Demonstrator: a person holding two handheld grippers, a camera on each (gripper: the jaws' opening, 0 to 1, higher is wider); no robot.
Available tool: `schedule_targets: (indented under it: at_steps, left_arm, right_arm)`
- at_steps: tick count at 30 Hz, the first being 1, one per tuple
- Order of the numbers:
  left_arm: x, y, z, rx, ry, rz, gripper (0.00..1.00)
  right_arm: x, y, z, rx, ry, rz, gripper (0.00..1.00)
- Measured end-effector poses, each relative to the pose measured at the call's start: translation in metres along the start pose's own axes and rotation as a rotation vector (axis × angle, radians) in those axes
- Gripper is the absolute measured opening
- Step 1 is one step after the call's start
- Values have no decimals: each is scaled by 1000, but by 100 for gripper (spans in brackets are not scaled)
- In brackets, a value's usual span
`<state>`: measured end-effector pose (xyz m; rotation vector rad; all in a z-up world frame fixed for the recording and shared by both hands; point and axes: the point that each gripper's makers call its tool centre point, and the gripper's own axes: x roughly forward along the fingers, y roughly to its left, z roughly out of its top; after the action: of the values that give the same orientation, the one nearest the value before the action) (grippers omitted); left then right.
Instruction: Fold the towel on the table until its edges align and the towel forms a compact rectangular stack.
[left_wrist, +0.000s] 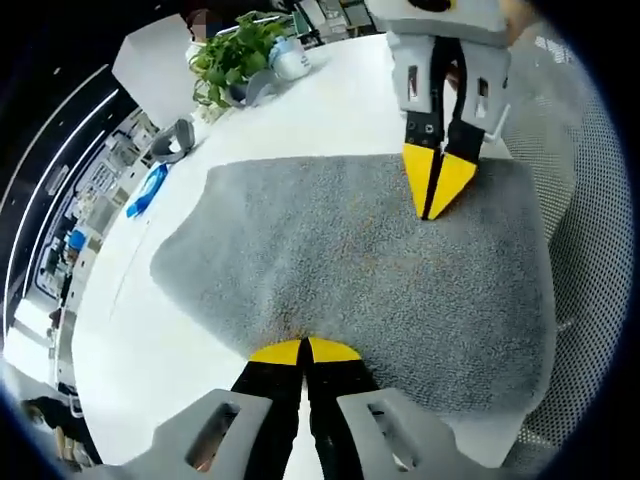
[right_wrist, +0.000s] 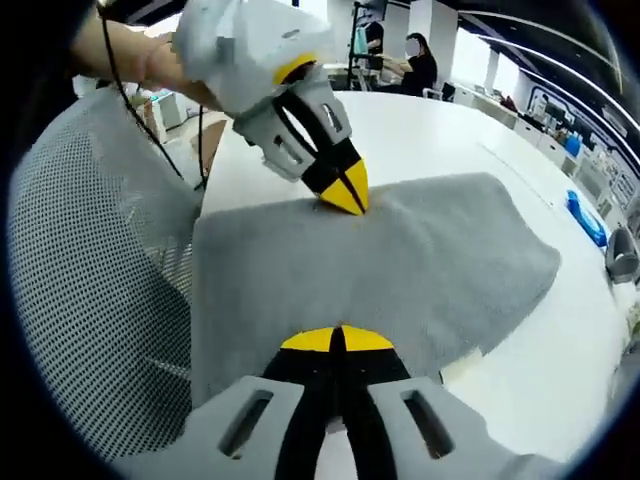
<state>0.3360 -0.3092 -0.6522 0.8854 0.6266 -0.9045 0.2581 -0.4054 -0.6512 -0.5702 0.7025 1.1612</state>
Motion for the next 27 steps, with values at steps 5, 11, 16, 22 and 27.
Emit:
schedule_targets:
  at_steps: [5, 11, 16, 22, 27]
  left_arm:
    - [-3, 1, -8, 18, 23, 6, 1]
    - [-7, 3, -14, 35, 29, 36, 1]
    - [-21, 4, 0, 149, -17, 118, 1]
    - [-41, -49, 41, 217, -200, -71, 1]
    - [-39, -80, 57, 221, -219, -201, 1]
  right_arm:
    - [-11, 13, -12, -26, 25, 11, 0]
    - [-17, 22, -15, -67, 58, 31, 0]
    - [-24, 29, -20, -244, 96, 36, 5]
    - [-32, 48, -22, -320, 94, 106, 8]
    - [-33, 55, -25, -399, 110, 139, 6]
